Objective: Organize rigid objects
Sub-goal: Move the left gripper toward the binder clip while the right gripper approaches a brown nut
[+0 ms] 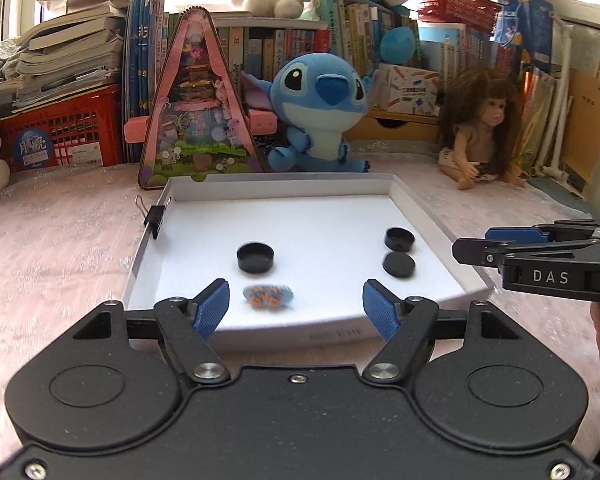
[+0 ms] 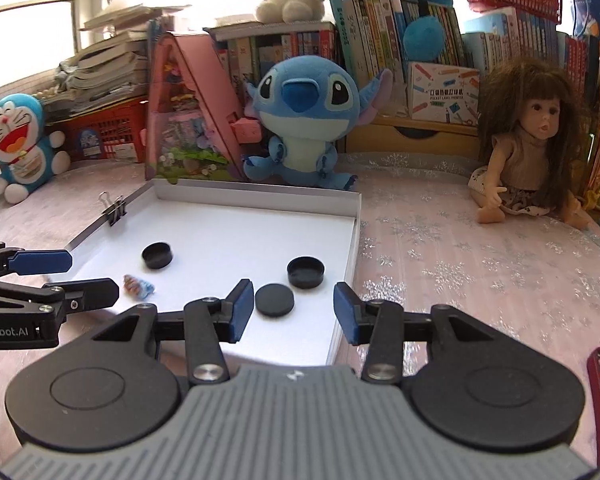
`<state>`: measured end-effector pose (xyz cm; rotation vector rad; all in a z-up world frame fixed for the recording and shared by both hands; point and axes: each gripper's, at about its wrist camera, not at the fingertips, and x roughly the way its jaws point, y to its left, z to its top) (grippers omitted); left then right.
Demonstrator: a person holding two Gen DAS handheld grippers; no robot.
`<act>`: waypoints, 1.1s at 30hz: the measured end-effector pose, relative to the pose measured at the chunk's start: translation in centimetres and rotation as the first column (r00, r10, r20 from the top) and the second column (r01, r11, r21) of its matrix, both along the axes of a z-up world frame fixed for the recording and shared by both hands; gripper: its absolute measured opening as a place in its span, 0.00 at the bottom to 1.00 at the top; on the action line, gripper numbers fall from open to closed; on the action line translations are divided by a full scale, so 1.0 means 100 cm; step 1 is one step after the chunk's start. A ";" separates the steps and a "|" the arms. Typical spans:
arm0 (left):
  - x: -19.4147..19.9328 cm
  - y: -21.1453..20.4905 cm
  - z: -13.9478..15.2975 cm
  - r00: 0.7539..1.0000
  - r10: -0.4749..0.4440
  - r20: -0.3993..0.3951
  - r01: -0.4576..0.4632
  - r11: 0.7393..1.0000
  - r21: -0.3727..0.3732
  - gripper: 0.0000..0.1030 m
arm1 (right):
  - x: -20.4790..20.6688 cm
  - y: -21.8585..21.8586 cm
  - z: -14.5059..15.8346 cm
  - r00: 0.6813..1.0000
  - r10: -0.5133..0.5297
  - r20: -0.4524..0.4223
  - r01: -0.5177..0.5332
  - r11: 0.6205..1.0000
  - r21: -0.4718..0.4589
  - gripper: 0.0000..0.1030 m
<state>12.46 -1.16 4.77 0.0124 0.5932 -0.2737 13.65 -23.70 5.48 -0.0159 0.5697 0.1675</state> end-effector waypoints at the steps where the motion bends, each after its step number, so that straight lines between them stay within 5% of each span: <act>1: -0.006 0.000 -0.001 1.000 0.000 0.004 0.000 1.000 0.002 0.70 | -0.005 0.001 -0.001 1.000 0.005 0.007 -0.004 1.000 -0.003 0.59; 21: -0.108 0.018 -0.016 0.996 -0.058 0.068 0.053 0.996 0.071 0.60 | -0.085 0.001 -0.031 0.998 0.055 0.039 -0.053 0.997 -0.055 0.60; 33: -0.138 0.036 -0.031 1.000 -0.026 0.001 0.025 0.995 0.098 0.47 | -0.108 -0.002 -0.036 0.997 0.051 0.058 -0.046 0.995 -0.089 0.60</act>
